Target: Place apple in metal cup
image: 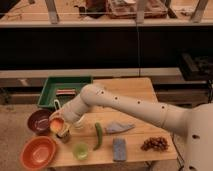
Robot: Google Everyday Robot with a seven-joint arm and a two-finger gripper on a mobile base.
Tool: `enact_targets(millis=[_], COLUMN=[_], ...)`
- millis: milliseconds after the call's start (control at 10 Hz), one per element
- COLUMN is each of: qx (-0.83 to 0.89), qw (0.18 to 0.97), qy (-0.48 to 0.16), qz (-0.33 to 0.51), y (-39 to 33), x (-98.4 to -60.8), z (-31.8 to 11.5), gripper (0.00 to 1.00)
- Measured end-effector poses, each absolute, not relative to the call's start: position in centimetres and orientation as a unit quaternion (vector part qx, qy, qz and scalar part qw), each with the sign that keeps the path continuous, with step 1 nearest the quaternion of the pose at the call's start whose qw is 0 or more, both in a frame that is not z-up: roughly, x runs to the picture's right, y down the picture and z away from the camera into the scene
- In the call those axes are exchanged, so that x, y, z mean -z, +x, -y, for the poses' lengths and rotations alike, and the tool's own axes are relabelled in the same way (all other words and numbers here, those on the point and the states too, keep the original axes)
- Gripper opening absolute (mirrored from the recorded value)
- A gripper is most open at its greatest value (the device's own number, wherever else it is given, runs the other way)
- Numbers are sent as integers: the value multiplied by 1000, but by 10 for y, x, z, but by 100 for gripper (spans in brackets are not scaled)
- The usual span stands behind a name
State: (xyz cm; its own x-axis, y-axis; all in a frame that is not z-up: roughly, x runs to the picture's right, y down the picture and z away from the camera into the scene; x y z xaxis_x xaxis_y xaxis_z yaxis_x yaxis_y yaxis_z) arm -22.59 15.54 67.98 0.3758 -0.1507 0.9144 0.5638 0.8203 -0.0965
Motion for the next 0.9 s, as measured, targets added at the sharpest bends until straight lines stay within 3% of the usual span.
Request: enact_targets(millis=[500, 900], qx=[228, 218], qw=[800, 815], qy=[-189, -190], qz=[522, 502], y=[-217, -163], x=[-677, -691], z=[-154, -151], gripper=[80, 80])
